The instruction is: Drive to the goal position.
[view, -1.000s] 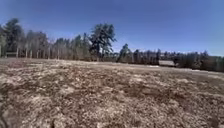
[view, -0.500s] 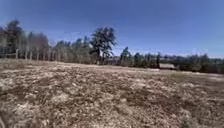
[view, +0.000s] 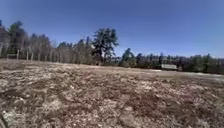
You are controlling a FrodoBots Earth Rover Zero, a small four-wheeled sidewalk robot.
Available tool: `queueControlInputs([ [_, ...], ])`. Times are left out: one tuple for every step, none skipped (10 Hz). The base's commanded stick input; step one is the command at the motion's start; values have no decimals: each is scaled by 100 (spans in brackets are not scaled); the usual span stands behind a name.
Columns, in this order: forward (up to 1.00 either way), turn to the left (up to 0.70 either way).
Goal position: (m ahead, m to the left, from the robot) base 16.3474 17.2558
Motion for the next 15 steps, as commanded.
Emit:
queueControlInputs([
  [70, 0],
  [70, 0],
  [70, 0],
  [70, 0],
  [70, 0],
  [70, 0],
  [70, 0],
  [70, 0],
  [70, 0],
  [70, 0],
  [70, 0],
  [70, 0],
  [70, 0],
  [70, 0],
  [70, 0],
])
